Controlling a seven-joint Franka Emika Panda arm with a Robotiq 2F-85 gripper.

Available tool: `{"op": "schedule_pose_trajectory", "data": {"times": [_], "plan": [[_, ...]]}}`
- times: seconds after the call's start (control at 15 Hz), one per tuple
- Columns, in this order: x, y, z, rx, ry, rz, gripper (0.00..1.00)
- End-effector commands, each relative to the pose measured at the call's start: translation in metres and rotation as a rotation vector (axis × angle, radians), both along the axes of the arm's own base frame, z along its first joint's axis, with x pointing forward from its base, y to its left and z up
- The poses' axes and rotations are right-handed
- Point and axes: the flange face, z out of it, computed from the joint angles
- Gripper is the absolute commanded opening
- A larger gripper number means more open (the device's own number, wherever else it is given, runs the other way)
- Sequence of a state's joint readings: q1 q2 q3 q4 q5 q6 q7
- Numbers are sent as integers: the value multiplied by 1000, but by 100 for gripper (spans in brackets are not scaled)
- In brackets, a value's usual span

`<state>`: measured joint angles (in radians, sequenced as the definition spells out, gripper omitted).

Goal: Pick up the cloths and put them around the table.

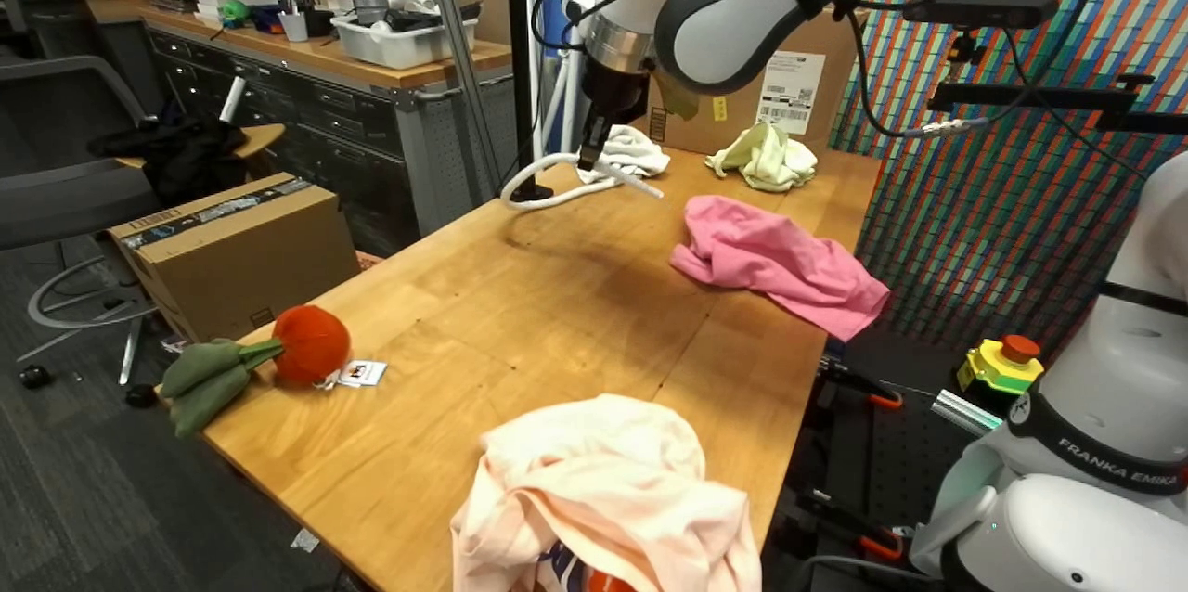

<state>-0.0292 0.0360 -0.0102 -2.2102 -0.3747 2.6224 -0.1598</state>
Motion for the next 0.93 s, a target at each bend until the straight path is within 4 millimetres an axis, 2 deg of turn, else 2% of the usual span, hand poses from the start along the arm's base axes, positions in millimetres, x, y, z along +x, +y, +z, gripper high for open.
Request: {"op": "schedule_pose_trajectory", "data": {"times": [0.0, 0.47, 0.67, 0.87], "plan": [[-10, 9, 42, -27, -148, -30, 5], [-34, 7, 128, -27, -418, -161, 5], [-43, 10, 151, -21, -475, -180, 5], [-48, 16, 159, -5, -492, -170, 5]]}}
